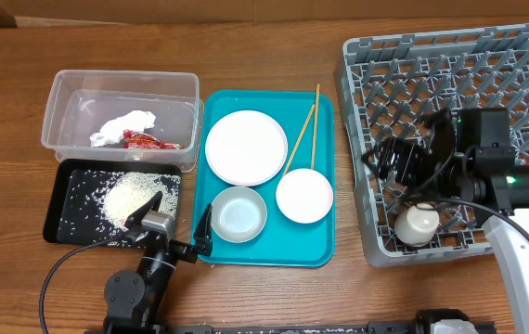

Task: Sort waste into correct bins and load items into the dishwasher

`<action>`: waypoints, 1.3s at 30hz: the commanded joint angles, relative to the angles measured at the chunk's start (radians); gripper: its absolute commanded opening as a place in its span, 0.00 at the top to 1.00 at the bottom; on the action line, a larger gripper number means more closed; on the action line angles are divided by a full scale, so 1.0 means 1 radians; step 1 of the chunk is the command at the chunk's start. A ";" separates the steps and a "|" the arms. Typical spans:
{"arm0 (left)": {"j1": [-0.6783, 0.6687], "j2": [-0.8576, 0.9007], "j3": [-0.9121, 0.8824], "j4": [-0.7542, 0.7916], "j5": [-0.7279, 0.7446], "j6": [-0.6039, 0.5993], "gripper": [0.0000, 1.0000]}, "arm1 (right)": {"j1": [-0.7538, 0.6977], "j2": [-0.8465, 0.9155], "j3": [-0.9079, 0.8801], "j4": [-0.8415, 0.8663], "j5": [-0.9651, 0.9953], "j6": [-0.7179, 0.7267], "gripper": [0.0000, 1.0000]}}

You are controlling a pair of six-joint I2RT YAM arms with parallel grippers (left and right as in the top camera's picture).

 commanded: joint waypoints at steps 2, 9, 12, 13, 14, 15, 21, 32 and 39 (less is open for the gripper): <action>0.006 -0.012 -0.008 0.004 0.008 -0.007 0.00 | 0.017 0.000 0.017 0.061 -0.128 0.033 0.00; 0.006 -0.012 -0.008 0.004 0.008 -0.008 0.00 | 0.383 0.020 -0.010 0.045 0.261 0.160 0.04; 0.006 -0.012 -0.008 0.004 0.008 -0.007 0.00 | 0.524 0.080 -0.026 0.045 0.512 0.273 0.04; 0.006 -0.012 -0.008 0.004 0.008 -0.008 0.00 | 0.549 0.105 -0.031 0.047 0.562 0.298 0.06; 0.006 -0.012 -0.008 0.004 0.008 -0.008 0.00 | 0.564 0.130 -0.033 0.051 0.589 0.312 0.10; 0.006 -0.012 -0.008 0.004 0.008 -0.007 0.00 | 0.571 0.159 -0.034 0.061 0.594 0.311 0.14; 0.006 -0.012 -0.008 0.004 0.008 -0.007 0.00 | 0.564 0.366 -0.034 0.132 0.607 0.294 0.24; 0.006 -0.012 -0.008 0.004 0.008 -0.008 0.00 | 0.561 0.531 -0.026 0.181 0.550 0.232 0.81; 0.006 -0.012 -0.008 0.004 0.008 -0.007 0.00 | 0.554 0.387 0.034 0.092 0.583 0.232 0.96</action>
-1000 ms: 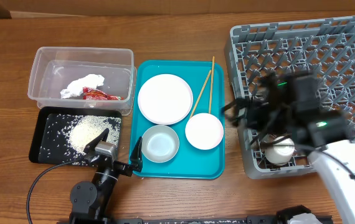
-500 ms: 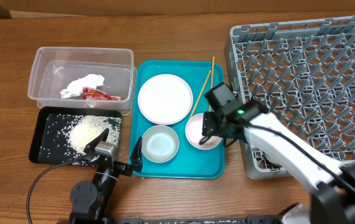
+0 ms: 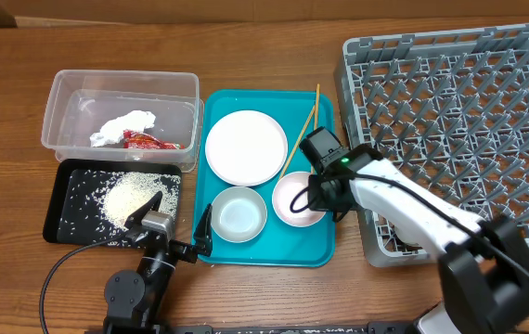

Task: Sort waste into correct bins and load items into the dishwasher

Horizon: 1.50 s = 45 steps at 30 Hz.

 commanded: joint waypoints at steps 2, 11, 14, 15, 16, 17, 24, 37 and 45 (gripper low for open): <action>0.006 -0.012 -0.007 0.004 0.008 -0.008 0.00 | -0.005 -0.179 0.072 -0.029 0.079 0.000 0.96; 0.006 -0.012 -0.007 0.004 0.008 -0.007 0.00 | -0.043 -0.492 0.084 -0.045 0.763 0.000 0.96; 0.006 -0.012 -0.007 0.004 0.008 -0.007 0.00 | -0.093 -0.498 0.084 -0.045 0.956 0.000 0.96; 0.006 -0.012 -0.007 0.004 0.008 -0.008 0.00 | -0.116 -0.491 0.084 -0.043 0.985 0.000 0.96; 0.006 -0.012 -0.007 0.004 0.008 -0.008 0.00 | -0.145 -0.482 0.083 -0.035 1.011 0.000 0.96; 0.006 -0.012 -0.007 0.004 0.008 -0.008 0.00 | -0.175 -0.469 0.083 -0.023 1.038 0.000 0.96; 0.006 -0.012 -0.007 0.004 0.008 -0.008 0.00 | -0.389 -0.299 0.083 0.082 1.171 -0.002 0.96; 0.006 -0.012 -0.007 0.004 0.008 -0.007 0.00 | -0.444 0.087 0.083 0.111 1.199 -0.088 0.96; 0.006 -0.012 -0.007 0.004 0.008 -0.007 0.00 | -0.344 0.094 0.083 0.045 1.199 -0.079 0.96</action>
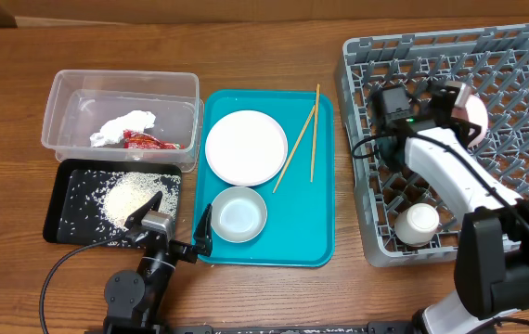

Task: Sort waste into correct bins and load items into the dishwasher

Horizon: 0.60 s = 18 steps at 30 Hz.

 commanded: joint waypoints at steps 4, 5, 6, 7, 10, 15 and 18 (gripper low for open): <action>0.006 -0.011 -0.007 0.003 0.008 -0.007 0.00 | 0.022 0.022 0.002 -0.072 -0.062 0.001 0.87; 0.006 -0.011 -0.007 0.003 0.008 -0.007 0.00 | 0.032 0.019 0.002 -0.083 -0.066 0.001 0.81; 0.006 -0.011 -0.007 0.003 0.008 -0.007 0.00 | 0.044 0.015 0.003 -0.090 -0.075 0.006 0.73; 0.006 -0.011 -0.007 0.003 0.008 -0.008 0.00 | 0.059 0.009 0.006 -0.098 -0.085 0.016 0.64; 0.006 -0.011 -0.007 0.003 0.008 -0.007 0.00 | 0.122 -0.031 0.023 -0.115 -0.138 0.027 0.40; 0.006 -0.011 -0.007 0.003 0.008 -0.007 0.00 | 0.251 -0.116 0.111 -0.171 -0.446 0.026 0.31; 0.006 -0.011 -0.007 0.003 0.008 -0.007 0.00 | 0.324 -0.159 0.169 -0.183 -0.782 0.026 0.31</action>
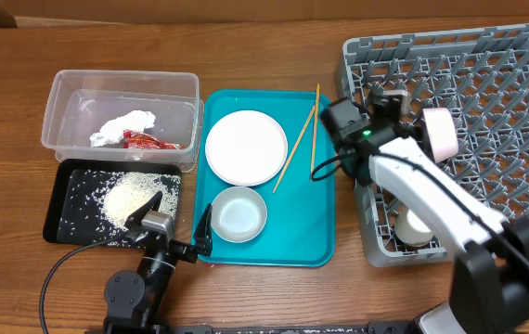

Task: Sort waste into correct bins and load items into the dishwasher

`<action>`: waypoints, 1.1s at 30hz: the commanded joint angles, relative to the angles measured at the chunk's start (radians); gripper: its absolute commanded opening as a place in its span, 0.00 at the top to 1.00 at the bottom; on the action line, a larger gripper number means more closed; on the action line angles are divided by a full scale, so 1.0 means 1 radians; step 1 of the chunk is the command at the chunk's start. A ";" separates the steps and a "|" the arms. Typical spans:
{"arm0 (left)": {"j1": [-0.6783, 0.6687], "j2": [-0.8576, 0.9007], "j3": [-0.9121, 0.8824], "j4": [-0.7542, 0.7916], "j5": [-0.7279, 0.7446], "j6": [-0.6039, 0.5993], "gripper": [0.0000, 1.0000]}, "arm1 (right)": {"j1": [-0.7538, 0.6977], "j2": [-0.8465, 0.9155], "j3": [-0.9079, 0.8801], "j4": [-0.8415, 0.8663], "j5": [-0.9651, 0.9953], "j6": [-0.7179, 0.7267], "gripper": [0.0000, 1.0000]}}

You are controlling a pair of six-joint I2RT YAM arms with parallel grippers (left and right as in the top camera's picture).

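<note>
A small white plate (439, 132) stands on edge in the grey dishwasher rack (487, 56). A white cup (413, 225) sits upside down near the rack's front left corner. My right gripper (385, 95) hovers over the rack's left edge, left of the small plate and apart from it, fingers spread. The teal tray (316, 237) holds a large white plate (246, 147), a white bowl (239, 213) and two chopsticks (302, 134). My left gripper (176, 227) rests open at the tray's front left corner, holding nothing.
A clear bin (121, 85) at the back left contains a crumpled tissue (123, 127) and a red wrapper (148, 141). A black tray (65, 213) with spilled rice (133, 195) lies in front of it. My right arm crosses the rack's front left part.
The small plate has left my right gripper and now stands on edge in the rack. The right gripper has moved left to the rack's left edge. The left arm is unchanged.
At first my right gripper hung over the rack near the cup, the small plate lying on the tray. Then the gripper was down at that plate on the tray. Later it held the plate over the rack. Now the plate stands in the rack, released.
</note>
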 commanded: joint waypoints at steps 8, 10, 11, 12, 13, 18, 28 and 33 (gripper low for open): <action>0.006 -0.011 -0.007 0.004 0.008 -0.008 0.00 | 0.166 -0.074 0.055 0.127 -0.994 0.012 0.39; 0.006 -0.011 -0.007 0.004 0.008 -0.008 0.00 | 0.194 -0.050 0.041 0.131 -1.016 0.032 0.39; 0.006 -0.011 -0.007 0.004 0.008 -0.007 0.00 | 0.207 -0.035 0.032 0.132 -1.013 0.043 0.39; 0.006 -0.011 -0.007 0.004 0.008 -0.007 0.00 | 0.222 -0.018 0.019 0.138 -1.014 0.050 0.39; 0.006 -0.011 -0.007 0.004 0.008 -0.008 0.00 | 0.235 -0.001 0.007 0.145 -1.015 0.063 0.39; 0.006 -0.011 -0.007 0.004 0.008 -0.008 0.00 | 0.298 0.097 -0.027 0.181 -1.023 0.068 0.40; 0.006 -0.011 -0.007 0.004 0.008 -0.007 0.00 | 0.330 0.153 -0.019 0.196 -0.909 0.112 0.96; 0.006 -0.011 -0.007 0.004 0.008 -0.007 0.00 | 0.253 0.037 0.018 0.119 -0.710 0.124 0.96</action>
